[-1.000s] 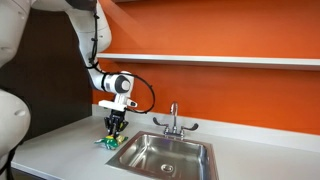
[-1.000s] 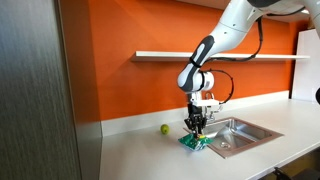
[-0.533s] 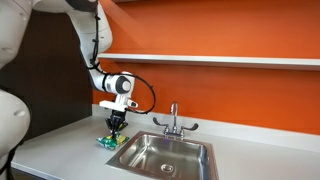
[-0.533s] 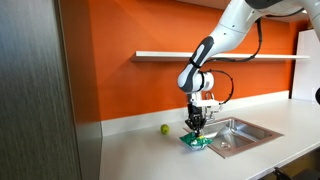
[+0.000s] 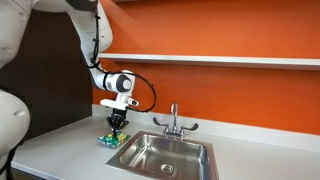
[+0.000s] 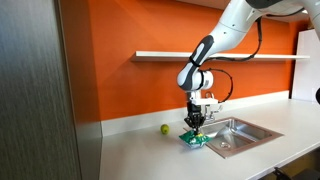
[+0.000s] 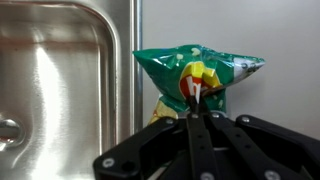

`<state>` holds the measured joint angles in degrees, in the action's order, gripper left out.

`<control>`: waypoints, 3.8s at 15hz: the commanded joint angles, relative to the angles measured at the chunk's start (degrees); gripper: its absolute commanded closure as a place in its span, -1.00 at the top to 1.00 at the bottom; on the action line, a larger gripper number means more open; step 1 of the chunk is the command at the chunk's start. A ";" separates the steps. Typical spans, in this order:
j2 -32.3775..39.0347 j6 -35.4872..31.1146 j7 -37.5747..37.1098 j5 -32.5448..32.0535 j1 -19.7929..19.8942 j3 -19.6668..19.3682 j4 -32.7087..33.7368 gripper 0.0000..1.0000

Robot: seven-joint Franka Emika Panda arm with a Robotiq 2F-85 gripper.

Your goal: Put the green packet on the bottom shelf.

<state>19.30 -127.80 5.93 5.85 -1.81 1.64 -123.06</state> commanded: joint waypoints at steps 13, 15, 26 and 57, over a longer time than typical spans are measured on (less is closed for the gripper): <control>-12.46 3.39 -1.44 -0.61 -1.25 1.43 -6.36 -0.99; -15.17 4.43 -2.14 -0.77 -1.93 1.87 -7.95 -0.99; -30.96 10.49 -7.52 -3.39 -4.03 3.82 -10.62 -0.99; -48.44 17.65 -16.39 -17.40 -2.42 11.70 10.12 -0.99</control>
<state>-30.68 -112.58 -9.42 -9.60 -5.56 13.00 -117.25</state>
